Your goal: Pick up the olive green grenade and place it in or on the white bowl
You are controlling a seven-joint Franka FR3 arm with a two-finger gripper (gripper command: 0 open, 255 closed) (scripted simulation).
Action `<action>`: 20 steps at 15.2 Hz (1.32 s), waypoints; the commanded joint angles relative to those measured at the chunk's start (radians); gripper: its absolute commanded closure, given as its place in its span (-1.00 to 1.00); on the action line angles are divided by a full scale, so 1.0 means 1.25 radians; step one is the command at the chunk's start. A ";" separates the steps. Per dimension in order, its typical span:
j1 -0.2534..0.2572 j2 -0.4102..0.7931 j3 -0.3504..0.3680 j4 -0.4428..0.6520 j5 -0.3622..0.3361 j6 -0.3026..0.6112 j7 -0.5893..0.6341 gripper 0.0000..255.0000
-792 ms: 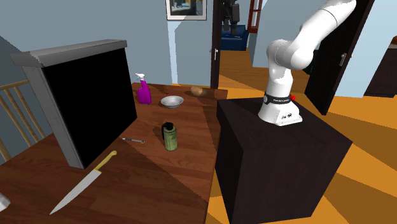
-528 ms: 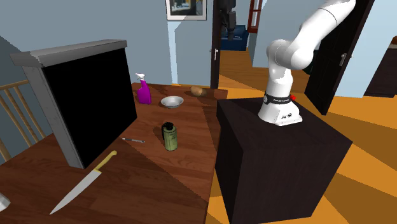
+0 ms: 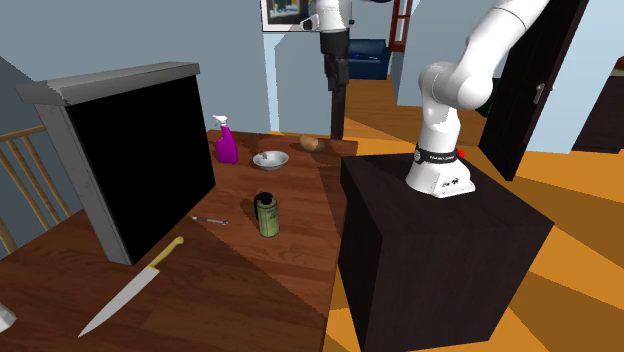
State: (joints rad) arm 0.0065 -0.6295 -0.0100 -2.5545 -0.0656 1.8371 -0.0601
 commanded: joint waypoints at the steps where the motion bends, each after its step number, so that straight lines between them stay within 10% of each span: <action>1: 0.003 0.044 0.001 -0.013 0.003 0.068 0.004 -1.00; 20: 0.027 0.624 0.018 0.095 0.011 0.615 0.029 -1.00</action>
State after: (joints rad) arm 0.0416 0.1083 0.0132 -2.4649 -0.0526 2.5864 -0.0198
